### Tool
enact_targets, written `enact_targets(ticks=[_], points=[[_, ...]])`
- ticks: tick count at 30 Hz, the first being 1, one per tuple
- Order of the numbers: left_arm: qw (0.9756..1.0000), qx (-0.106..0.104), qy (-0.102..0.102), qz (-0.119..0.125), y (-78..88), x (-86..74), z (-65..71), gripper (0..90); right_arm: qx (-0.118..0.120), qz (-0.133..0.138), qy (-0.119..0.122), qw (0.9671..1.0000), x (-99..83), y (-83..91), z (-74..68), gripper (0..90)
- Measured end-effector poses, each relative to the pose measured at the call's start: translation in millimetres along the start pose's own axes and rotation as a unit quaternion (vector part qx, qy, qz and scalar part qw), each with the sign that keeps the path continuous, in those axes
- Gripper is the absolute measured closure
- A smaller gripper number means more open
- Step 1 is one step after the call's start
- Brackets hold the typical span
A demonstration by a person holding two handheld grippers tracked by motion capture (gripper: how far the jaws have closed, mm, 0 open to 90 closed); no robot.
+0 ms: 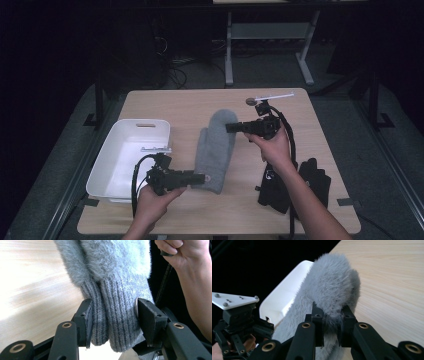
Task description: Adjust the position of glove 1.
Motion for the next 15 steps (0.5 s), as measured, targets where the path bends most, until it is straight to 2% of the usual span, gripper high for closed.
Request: enact_targets(ticks=[7, 8, 9, 15], points=[[0.9999, 0.007, -0.005, 0.010, 15.9, 5.3, -5.7, 49.5, 0.006, -0.001, 0.004, 1.0000, 12.3, -11.8, -9.7, 78.6], [0.9999, 0.008, 0.002, 0.010, 18.1, 5.7, -5.7, 49.6, 0.006, -0.001, 0.005, 1.0000, 13.9, -13.5, -10.8, 78.6], [0.9999, 0.010, 0.000, 0.011, 20.7, 6.3, -6.8, 49.5, 0.008, -0.002, 0.005, 1.0000, 15.2, -15.2, -11.9, 78.6], [0.9998, 0.011, -0.001, 0.016, 30.6, 8.8, -11.1, 49.5, 0.019, -0.001, 0.000, 0.9998, 22.3, -24.1, -17.4, 78.5]])
Point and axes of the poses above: each handheld gripper's, and its own axes: y roughly backward along the jaws, x roughly out of its top, z roughly to its right, the point moved 6 cm from there along -y, roughly forward along the jaws, and after that the axes turned 15 degrees about x, right-handed, at the moved point
